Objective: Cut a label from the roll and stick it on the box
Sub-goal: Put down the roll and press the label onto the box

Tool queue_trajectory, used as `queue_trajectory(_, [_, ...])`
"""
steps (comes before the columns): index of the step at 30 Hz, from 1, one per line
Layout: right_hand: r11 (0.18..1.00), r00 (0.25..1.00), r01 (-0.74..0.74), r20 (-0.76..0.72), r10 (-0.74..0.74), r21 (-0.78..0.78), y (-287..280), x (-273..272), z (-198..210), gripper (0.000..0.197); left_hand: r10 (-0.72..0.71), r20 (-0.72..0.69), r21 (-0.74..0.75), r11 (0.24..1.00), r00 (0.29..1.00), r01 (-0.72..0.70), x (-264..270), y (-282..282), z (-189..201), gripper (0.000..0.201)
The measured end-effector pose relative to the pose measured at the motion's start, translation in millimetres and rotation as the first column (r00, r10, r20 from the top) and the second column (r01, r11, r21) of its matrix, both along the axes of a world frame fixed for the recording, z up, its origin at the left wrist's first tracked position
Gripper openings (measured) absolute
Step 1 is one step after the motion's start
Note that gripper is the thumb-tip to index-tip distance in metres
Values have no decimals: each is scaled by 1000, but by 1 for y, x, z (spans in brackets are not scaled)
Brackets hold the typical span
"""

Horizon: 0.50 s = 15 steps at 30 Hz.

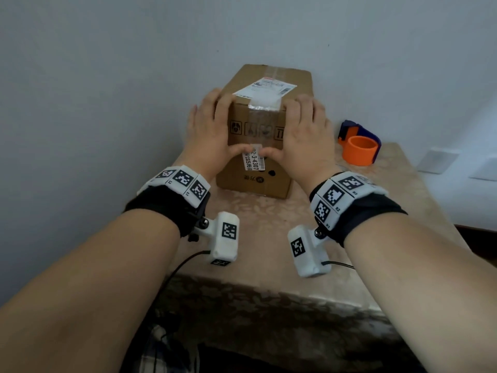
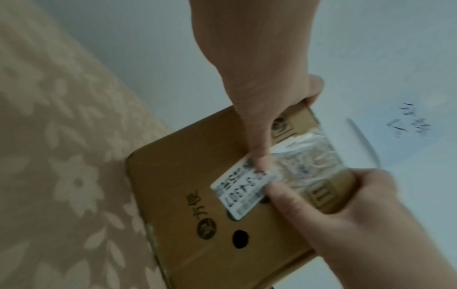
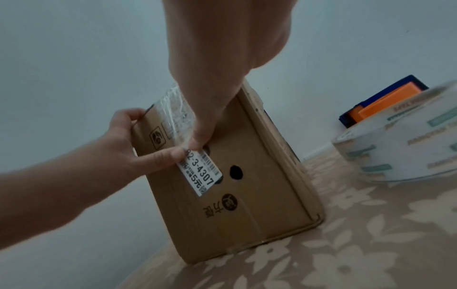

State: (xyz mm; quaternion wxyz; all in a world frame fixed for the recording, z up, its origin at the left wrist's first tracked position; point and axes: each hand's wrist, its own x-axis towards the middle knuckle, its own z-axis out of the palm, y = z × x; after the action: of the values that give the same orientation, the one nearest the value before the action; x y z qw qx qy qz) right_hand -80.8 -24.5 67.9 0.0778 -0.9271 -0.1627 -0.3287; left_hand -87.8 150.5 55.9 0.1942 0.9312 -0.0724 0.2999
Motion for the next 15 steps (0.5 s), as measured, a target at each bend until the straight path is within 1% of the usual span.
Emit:
queue_trajectory(2, [1000, 1000, -8, -16, 8, -16, -1, 2, 1, 91, 44, 7, 154, 987, 999, -45, -1, -1, 10, 95])
queue_trajectory(3, [1000, 1000, -18, -24, 18, -20, -1, 3, 2, 91, 31, 29, 193, 980, 999, -36, -1, -1, 16, 94])
queue_trajectory(5, [999, 999, -33, -31, 32, -33, -3, 6, 4, 91, -49, 38, 239, 970, 998, 39, 3, -3, 24, 90])
queue_trajectory(7, [998, 999, -44, -16, 44, -45, -6, 7, 4, 91, -105, -12, 295, 950, 994, 104, 7, -5, 25, 86])
queue_trajectory(11, [996, 997, -78, -24, 77, -38, -8, 5, 4, 88, -88, -3, 386, 919, 996, 82, 7, -4, 22, 89])
queue_trajectory(13, [995, 995, -93, -27, 92, -29, -10, 4, 6, 86, -73, -31, 403, 912, 997, 79, 8, -4, 27, 90])
queue_trajectory(15, [994, 994, -106, -35, 106, -13, -12, 3, 7, 84, -68, -64, 403, 911, 996, 88, 10, -5, 36, 83])
